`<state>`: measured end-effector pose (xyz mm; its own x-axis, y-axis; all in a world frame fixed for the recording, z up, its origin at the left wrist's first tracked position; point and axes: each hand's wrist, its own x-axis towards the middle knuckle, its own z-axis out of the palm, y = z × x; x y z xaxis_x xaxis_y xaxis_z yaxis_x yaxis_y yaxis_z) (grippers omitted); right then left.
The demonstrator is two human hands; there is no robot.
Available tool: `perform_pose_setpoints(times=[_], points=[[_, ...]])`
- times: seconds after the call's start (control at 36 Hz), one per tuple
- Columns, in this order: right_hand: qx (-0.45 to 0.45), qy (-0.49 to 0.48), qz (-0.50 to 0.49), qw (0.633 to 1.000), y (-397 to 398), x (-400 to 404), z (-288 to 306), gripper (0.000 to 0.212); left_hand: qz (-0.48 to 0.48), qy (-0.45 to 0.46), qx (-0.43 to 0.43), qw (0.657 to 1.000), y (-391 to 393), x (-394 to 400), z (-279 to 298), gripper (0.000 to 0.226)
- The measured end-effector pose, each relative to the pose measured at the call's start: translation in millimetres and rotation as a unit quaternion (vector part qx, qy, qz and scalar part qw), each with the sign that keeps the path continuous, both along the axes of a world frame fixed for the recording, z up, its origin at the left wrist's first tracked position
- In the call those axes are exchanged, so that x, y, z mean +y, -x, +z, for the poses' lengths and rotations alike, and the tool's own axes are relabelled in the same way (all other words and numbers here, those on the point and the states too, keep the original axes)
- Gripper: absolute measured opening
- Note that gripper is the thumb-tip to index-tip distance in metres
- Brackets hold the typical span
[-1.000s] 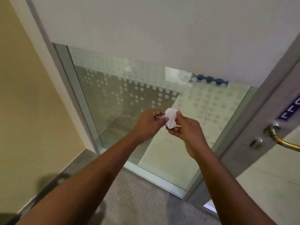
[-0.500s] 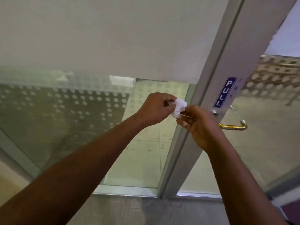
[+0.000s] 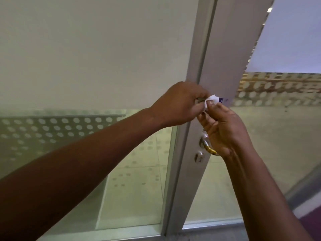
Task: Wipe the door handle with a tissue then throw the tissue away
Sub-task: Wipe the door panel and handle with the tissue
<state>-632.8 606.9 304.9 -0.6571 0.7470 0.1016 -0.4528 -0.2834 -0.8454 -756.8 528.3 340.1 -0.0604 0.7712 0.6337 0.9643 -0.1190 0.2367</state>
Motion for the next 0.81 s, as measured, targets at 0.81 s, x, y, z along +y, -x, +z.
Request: perform_pose_setpoints(times=[0.81], points=[[-0.180, -0.157, -0.323, 0.916, -11.8, 60.7, -37.1, 0.036, -0.006, -0.071, 0.567, 0.821, 55.1, 62.0, 58.6, 0.056]])
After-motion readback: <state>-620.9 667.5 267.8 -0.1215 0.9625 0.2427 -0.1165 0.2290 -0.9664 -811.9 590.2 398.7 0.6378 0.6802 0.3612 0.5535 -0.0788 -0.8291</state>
